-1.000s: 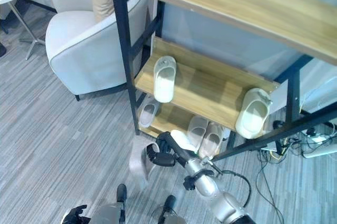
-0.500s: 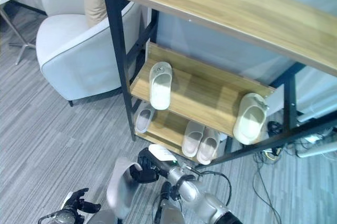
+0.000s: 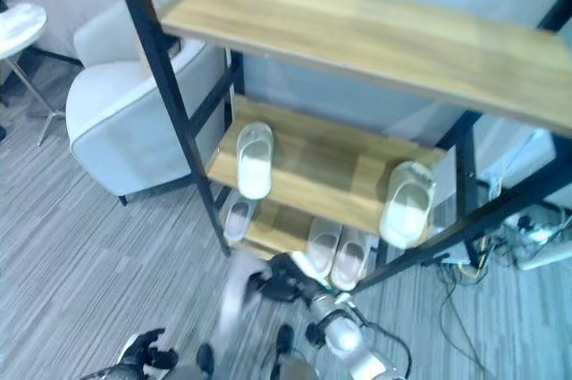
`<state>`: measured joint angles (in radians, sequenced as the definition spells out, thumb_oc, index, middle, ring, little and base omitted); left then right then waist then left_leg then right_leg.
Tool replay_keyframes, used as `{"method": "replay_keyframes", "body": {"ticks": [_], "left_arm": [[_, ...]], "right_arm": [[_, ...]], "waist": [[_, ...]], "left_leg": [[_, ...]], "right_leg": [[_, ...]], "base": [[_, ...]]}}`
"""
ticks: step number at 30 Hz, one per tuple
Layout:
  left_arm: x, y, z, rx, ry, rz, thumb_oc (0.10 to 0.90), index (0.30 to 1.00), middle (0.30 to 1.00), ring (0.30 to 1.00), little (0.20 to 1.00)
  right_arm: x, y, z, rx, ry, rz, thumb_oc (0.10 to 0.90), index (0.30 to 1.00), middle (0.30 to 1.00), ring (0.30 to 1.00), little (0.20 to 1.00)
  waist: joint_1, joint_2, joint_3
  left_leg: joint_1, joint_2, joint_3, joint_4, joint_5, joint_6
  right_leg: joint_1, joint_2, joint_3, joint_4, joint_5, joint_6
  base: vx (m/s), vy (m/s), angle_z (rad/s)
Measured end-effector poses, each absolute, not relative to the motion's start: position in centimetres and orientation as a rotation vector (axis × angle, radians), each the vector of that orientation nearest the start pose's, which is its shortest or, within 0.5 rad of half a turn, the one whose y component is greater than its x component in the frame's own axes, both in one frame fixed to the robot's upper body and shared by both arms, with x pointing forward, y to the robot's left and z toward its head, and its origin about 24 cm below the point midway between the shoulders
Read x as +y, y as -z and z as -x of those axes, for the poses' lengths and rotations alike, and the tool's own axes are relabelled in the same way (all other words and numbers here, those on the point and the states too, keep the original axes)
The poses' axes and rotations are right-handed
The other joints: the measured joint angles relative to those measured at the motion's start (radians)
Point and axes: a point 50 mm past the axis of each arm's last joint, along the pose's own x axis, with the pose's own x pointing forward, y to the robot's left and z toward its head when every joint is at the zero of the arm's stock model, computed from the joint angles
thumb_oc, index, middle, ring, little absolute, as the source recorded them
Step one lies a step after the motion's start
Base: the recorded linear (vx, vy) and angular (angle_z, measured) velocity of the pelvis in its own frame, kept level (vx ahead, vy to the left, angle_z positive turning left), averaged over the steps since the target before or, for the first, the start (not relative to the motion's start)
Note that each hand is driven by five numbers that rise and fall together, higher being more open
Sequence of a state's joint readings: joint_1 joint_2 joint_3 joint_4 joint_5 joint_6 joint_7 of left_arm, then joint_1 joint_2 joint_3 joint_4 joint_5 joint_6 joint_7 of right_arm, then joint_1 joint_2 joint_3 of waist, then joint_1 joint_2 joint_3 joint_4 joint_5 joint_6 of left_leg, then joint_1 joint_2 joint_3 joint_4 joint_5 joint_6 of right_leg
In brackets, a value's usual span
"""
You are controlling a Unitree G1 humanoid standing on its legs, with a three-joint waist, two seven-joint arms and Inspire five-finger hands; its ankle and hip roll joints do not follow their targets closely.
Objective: Arrange the slippers neatly on the shoe rack.
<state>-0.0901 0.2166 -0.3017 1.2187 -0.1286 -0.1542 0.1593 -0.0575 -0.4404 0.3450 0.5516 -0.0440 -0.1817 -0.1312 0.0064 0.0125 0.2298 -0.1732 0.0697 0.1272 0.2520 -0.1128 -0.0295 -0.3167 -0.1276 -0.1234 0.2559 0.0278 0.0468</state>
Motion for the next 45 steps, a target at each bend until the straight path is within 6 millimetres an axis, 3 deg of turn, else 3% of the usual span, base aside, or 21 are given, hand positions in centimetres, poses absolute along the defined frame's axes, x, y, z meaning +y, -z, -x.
{"method": "replay_keyframes", "body": {"ticks": [2, 7, 10, 13, 14, 16, 19, 21, 22, 26, 28, 30, 34, 38, 40, 41, 42, 45], "left_arm": [[21.2, 14.7, -14.4, 0.949, -0.092, -0.309, 0.800, 0.900, 0.900, 0.900, 0.900], [22.1, 14.8, -13.8, 0.966, -0.153, -0.266, 0.800, 0.900, 0.900, 0.900, 0.900], [22.3, 14.1, -15.4, 0.914, -0.166, -0.251, 0.800, 0.900, 0.900, 0.900, 0.900], [22.6, 12.8, -18.4, 0.843, -0.162, -0.270, 0.800, 0.900, 0.900, 0.900, 0.900], [22.3, 12.5, -19.0, 0.818, -0.155, -0.265, 0.800, 0.900, 0.900, 0.900, 0.900], [22.1, 12.0, -19.5, 0.777, -0.149, -0.250, 0.800, 0.900, 0.900, 0.900, 0.900], [21.0, 10.4, -21.4, 0.649, -0.144, -0.183, 0.800, 0.900, 0.900, 0.900, 0.900], [20.8, 9.5, -22.0, 0.590, -0.135, -0.184, 0.800, 0.900, 0.900, 0.900, 0.900], [20.7, 8.6, -22.8, 0.536, -0.127, -0.188, 0.800, 0.900, 0.900, 0.900, 0.900], [20.5, 5.8, -24.8, 0.382, -0.118, -0.192, 0.800, 0.900, 0.900, 0.900, 0.900], [20.2, 4.8, -25.4, 0.319, -0.106, -0.194, 0.800, 0.900, 0.900, 0.900, 0.900], [20.4, 4.0, -25.5, 0.279, -0.111, -0.207, 0.800, 0.900, 0.900, 0.900, 0.900], [20.4, 2.2, -26.2, 0.181, -0.109, -0.220, 0.800, 0.900, 0.900, 0.900, 0.900], [20.7, 2.6, -26.0, 0.197, -0.137, -0.225, 0.800, 0.900, 0.900, 0.900, 0.900], [20.8, 3.0, -25.7, 0.215, -0.149, -0.231, 0.800, 0.900, 0.900, 0.900, 0.900], [21.0, 3.8, -24.8, 0.240, -0.160, -0.232, 0.800, 0.900, 0.900, 0.900, 0.900], [21.0, 4.0, -24.6, 0.246, -0.166, -0.233, 0.800, 0.900, 0.900, 0.900, 0.900], [21.3, 4.5, -24.2, 0.268, -0.188, -0.257, 0.800, 0.900, 0.900, 0.900, 0.900]], "right_arm": [[-23.9, 4.8, -22.7, 0.394, -0.047, 0.592, 0.400, 0.300, 0.300, 0.300, 0.300], [-24.6, 5.5, -21.3, 0.442, -0.084, 0.632, 0.400, 0.300, 0.300, 0.300, 0.300], [-22.9, 3.8, -23.4, 0.343, -0.141, 0.638, 0.400, 0.300, 0.300, 0.300, 0.300], [-21.7, 0.9, -26.6, 0.209, -0.172, 0.654, 0.400, 0.300, 0.300, 0.300, 0.300], [-21.0, -1.1, -28.6, 0.131, -0.180, 0.679, 0.400, 0.300, 0.300, 0.300, 0.300], [-20.7, -3.5, -30.5, 0.047, -0.185, 0.738, 0.400, 0.300, 0.300, 0.300, 0.300], [-21.3, -10.0, -34.0, -0.174, -0.067, 0.947, 0.400, 0.300, 0.300, 0.300, 0.300], [-21.4, -13.4, -35.2, -0.295, 0.005, 1.061, 0.400, 0.300, 0.300, 0.300, 0.300], [-21.5, -16.4, -36.1, -0.395, 0.095, 1.141, 0.400, 0.300, 0.300, 0.300, 0.300], [-22.2, -22.9, -36.8, -0.592, 0.315, 1.285, 0.400, 0.300, 0.300, 0.300, 0.300], [-22.5, -24.4, -36.7, -0.645, 0.394, 1.337, 0.400, 0.300, 0.300, 0.300, 0.300], [-22.9, -25.3, -36.5, -0.679, 0.420, 1.427, 0.400, 0.300, 0.300, 0.300, 0.300], [-26.6, -27.8, -35.5, -0.665, 0.547, 1.660, 0.400, 0.300, 0.300, 0.300, 0.300], [-29.0, -27.6, -35.4, -0.569, 0.646, 1.660, 0.400, 0.300, 0.300, 0.300, 0.300], [-29.5, -27.6, -35.1, -0.573, 0.690, 1.637, 0.400, 0.300, 0.300, 0.300, 0.300], [-30.1, -27.0, -35.0, -0.565, 0.711, 1.635, 0.400, 0.300, 0.300, 0.300, 0.300], [-30.3, -27.1, -34.9, -0.566, 0.730, 1.630, 0.400, 0.300, 0.300, 0.300, 0.300], [-30.3, -28.2, -34.8, -0.609, 0.779, 1.590, 0.400, 0.300, 0.300, 0.300, 0.300]], "waist": [[-0.008, 0.012, 0.045], [-0.024, -0.001, 0.060], [-0.013, -0.002, 0.111], [0.008, 0.010, 0.204], [0.031, 0.023, 0.242], [0.037, 0.033, 0.256], [0.076, 0.048, 0.295], [0.083, 0.047, 0.297], [0.089, 0.048, 0.298], [0.098, 0.047, 0.298], [0.100, 0.047, 0.298], [0.104, 0.045, 0.292], [0.113, 0.048, 0.283], [0.114, 0.048, 0.277], [0.113, 0.047, 0.241], [0.113, 0.042, 0.168], [0.114, 0.043, 0.144], [0.118, 0.042, 0.129]], "left_leg": [[-0.011, 0.001, 0.003, 0.009, -0.007, -0.003], [-0.020, 0.018, -0.006, -0.037, 0.021, -0.017], [-0.099, 0.012, -0.029, -0.012, 0.040, -0.030], [-0.188, 0.014, -0.053, 0.089, 0.012, -0.032], [-0.227, 0.008, -0.065, 0.117, 0.003, -0.031], [-0.286, 0.001, -0.080, 0.164, -0.009, -0.026], [-0.402, -0.005, -0.090, 0.269, -0.035, -0.019], [-0.469, -0.005, -0.099, 0.327, -0.058, -0.015], [-0.526, -0.016, -0.109, 0.377, -0.069, -0.008], [-0.658, -0.030, -0.125, 0.484, -0.098, 0.007], [-0.703, -0.036, -0.129, 0.511, -0.105, 0.016], [-0.751, -0.041, -0.127, 0.531, -0.110, 0.022], [-0.898, -0.063, -0.136, 0.600, -0.113, 0.021], [-0.949, -0.068, -0.136, 0.633, -0.120, 0.026], [-1.000, -0.071, -0.134, 0.658, -0.130, 0.030], [-1.079, -0.080, -0.132, 0.690, -0.143, 0.040], [-1.112, -0.086, -0.133, 0.707, -0.146, 0.042], [-1.170, -0.087, -0.130, 0.747, -0.151, 0.035]], "right_leg": [[-0.018, 0.003, 0.016, 0.016, -0.008, 0.000], [-0.033, 0.022, 0.003, -0.009, -0.004, -0.013], [-0.101, 0.018, -0.011, 0.017, -0.003, -0.023], [-0.183, 0.008, -0.016, 0.099, -0.022, -0.041], [-0.209, -0.001, -0.024, 0.129, -0.031, -0.044], [-0.263, -0.017, -0.034, 0.174, -0.049, -0.045], [-0.365, -0.035, -0.035, 0.254, -0.063, -0.049], [-0.425, -0.043, -0.033, 0.307, -0.080, -0.049], [-0.476, -0.058, -0.032, 0.358, -0.096, -0.048], [-0.594, -0.086, -0.030, 0.445, -0.120, -0.047], [-0.630, -0.091, -0.028, 0.467, -0.125, -0.049], [-0.678, -0.095, -0.016, 0.488, -0.129, -0.046], [-0.823, -0.120, -0.006, 0.567, -0.141, -0.040], [-0.871, -0.124, 0.002, 0.592, -0.144, -0.039], [-0.921, -0.126, 0.011, 0.613, -0.149, -0.034], [-1.005, -0.136, 0.023, 0.645, -0.166, -0.038], [-1.038, -0.139, 0.028, 0.663, -0.171, -0.036], [-1.100, -0.138, 0.042, 0.705, -0.172, -0.029]], "base": [[0.08, 0.036, -0.20], [0.00, 0.048, 0.01], [-0.07, 0.041, 0.18], [-0.04, 0.032, 0.17], [-0.06, 0.062, 0.24], [-0.07, 0.072, 0.27], [-0.03, 0.075, 0.15], [0.03, 0.049, 0.12], [-0.03, 0.019, 0.22], [-0.01, 0.030, 0.17], [0.01, 0.000, 0.10], [0.03, -0.005, 0.03], [0.03, 0.013, 0.15], [0.04, -0.002, 0.03], [0.06, -0.006, 0.00], [0.03, -0.002, 0.09], [0.03, -0.010, 0.08], [0.02, -0.017, -0.01]]}}
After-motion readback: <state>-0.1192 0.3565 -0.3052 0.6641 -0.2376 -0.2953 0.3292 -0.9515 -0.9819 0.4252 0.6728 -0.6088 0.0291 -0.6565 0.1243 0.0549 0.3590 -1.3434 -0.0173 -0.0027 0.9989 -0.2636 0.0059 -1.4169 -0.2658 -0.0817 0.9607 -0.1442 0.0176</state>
